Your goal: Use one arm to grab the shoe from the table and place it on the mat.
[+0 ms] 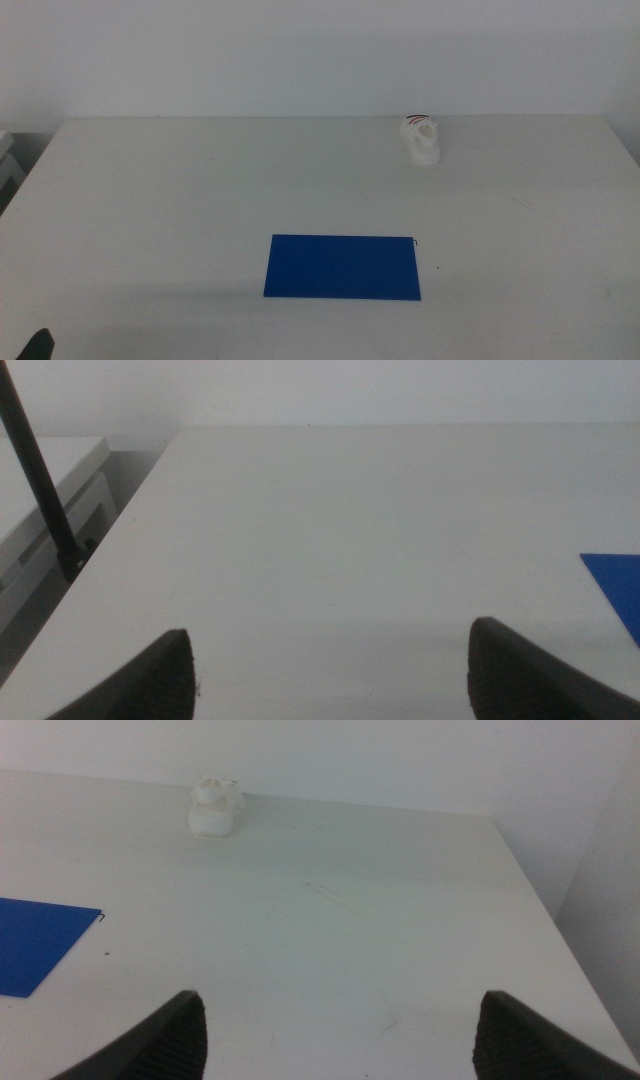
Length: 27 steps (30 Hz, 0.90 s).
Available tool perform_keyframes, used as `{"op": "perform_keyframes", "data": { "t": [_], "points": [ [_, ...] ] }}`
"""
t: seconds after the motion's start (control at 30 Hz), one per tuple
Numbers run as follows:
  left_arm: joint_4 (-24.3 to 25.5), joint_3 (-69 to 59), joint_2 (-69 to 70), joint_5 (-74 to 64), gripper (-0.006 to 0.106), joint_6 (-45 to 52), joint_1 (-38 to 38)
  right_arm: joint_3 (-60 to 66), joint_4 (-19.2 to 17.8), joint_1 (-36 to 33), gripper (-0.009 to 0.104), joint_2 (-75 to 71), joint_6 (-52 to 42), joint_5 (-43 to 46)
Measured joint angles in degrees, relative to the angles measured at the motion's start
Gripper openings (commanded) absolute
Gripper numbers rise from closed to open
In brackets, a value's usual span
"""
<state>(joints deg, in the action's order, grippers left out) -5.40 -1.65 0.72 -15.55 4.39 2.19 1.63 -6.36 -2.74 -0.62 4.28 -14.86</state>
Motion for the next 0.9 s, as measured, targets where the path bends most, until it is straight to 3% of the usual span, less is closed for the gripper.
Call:
{"op": "perform_keyframes", "data": {
  "t": [0.27,0.77,0.9],
  "points": [
    [0.00,0.00,0.00,0.00,0.094,0.00,0.00,-6.19,2.46,0.00,0.092,5.87,0.00,-3.51],
    [0.00,0.00,0.00,0.00,0.094,0.00,0.00,-33.92,4.19,-0.06,0.092,41.61,0.00,-4.82],
    [0.00,0.00,0.00,0.00,0.094,0.00,0.00,-45.85,4.19,-1.56,0.092,52.63,-1.21,-10.76]
  ]
}}
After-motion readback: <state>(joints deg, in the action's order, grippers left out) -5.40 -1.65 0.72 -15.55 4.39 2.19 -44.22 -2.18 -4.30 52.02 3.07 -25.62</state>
